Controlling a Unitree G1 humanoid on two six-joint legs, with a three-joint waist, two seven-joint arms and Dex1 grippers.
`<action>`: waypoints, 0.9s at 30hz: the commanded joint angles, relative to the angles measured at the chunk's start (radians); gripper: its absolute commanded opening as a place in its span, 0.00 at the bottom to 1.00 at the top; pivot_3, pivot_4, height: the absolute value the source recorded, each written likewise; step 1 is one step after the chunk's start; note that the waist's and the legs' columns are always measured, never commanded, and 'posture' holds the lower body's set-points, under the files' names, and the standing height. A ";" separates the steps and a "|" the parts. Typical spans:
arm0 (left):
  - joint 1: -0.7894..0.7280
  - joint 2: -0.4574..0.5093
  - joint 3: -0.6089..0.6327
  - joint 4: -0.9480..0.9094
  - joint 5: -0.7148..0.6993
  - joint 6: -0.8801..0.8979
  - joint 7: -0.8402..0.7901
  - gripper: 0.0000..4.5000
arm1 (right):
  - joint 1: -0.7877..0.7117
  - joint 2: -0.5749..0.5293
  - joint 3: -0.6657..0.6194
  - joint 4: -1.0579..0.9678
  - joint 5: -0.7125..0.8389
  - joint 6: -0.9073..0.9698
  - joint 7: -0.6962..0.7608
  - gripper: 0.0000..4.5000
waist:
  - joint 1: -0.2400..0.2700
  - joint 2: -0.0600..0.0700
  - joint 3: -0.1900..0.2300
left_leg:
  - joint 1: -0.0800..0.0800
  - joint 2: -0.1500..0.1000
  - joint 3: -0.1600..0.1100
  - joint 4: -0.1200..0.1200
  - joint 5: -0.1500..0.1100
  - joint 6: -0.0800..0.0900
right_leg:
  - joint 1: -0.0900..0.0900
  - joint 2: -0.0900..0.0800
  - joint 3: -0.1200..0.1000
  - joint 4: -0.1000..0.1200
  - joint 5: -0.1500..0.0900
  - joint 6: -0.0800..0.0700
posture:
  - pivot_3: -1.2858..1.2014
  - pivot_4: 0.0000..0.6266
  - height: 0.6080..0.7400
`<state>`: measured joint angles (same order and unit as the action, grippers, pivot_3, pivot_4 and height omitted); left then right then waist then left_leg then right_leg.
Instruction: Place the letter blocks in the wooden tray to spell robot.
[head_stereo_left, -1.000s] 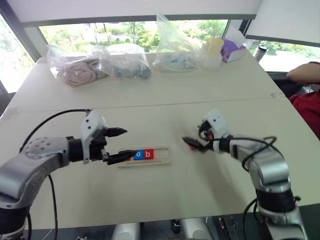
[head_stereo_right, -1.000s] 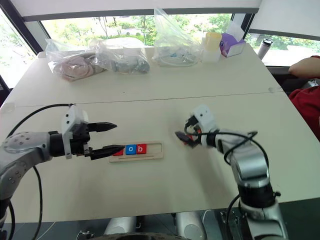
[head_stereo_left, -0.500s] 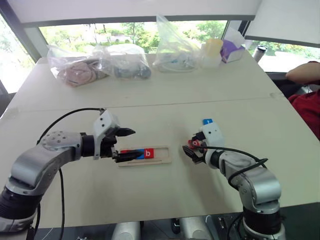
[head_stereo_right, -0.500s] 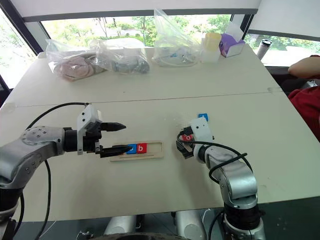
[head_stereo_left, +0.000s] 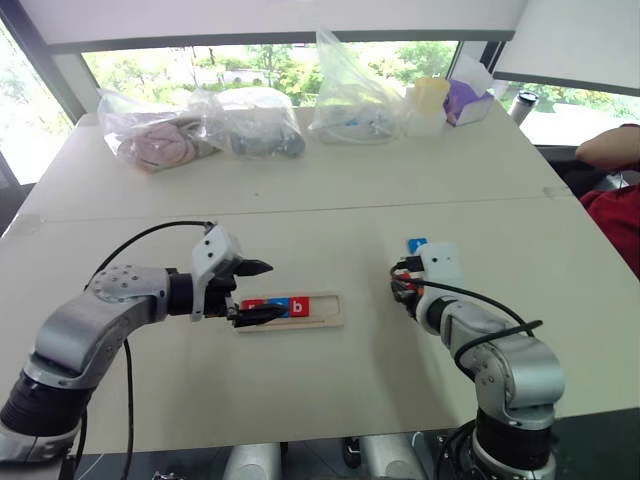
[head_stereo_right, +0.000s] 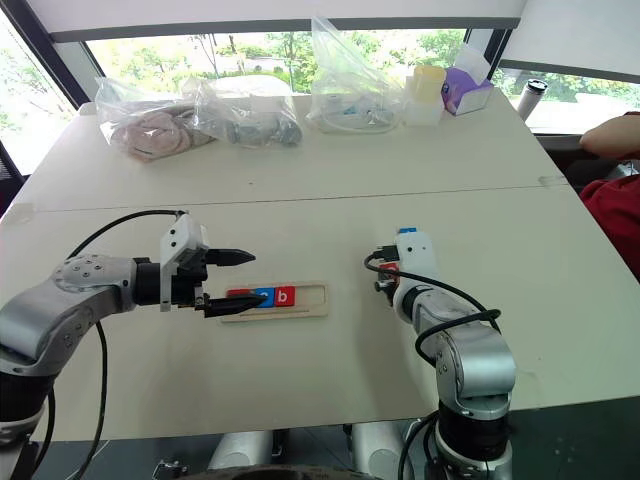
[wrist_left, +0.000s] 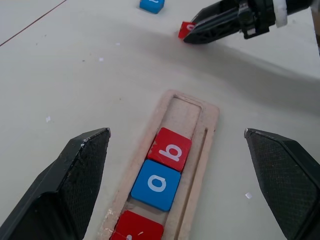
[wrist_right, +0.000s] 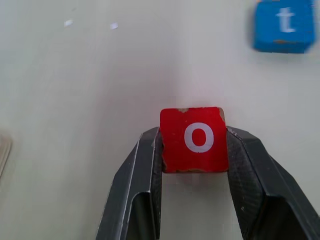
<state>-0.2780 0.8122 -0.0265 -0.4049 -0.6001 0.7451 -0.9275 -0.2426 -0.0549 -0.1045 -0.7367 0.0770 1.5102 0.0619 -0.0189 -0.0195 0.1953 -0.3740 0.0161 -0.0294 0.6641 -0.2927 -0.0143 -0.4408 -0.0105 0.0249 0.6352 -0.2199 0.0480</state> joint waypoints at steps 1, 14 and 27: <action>-0.017 -0.012 -0.015 0.005 0.014 -0.037 -0.020 1.00 | -0.019 0.063 -0.035 -0.078 -0.033 0.073 -0.053 0.26 | 0.000 0.000 0.000 | 0.000 0.000 0.000 0.000 0.000 0.000 | 0.000 0.000 0.000 0.000 0.000 0.000 | 0.52 0.24 1.00; -0.047 -0.019 -0.030 0.046 0.047 -0.059 -0.055 1.00 | -0.035 0.002 -0.009 -0.096 -0.057 0.032 -0.064 0.99 | -0.005 0.000 0.000 | 0.000 0.000 0.000 0.000 0.000 0.000 | 0.000 0.000 0.000 0.000 0.000 0.000 | 0.52 0.24 1.00; 0.018 0.079 -0.018 -0.009 0.031 -0.063 -0.169 1.00 | 0.176 -0.657 -0.045 0.371 0.229 -0.998 1.048 0.99 | -0.004 0.000 0.001 | 0.000 0.000 0.002 -0.001 -0.002 0.004 | 0.003 -0.001 0.000 -0.005 -0.003 0.004 | 0.52 0.24 1.00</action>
<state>-0.2573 0.8769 -0.0641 -0.3729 -0.5560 0.6857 -1.0892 -0.0450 -0.6697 -0.1754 -0.4584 0.3395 0.6759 1.0089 -0.0233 -0.0193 0.1961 -0.3732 0.0158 -0.0254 0.6632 -0.2951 -0.0102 -0.4378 -0.0123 0.0259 0.6301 -0.2226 0.0521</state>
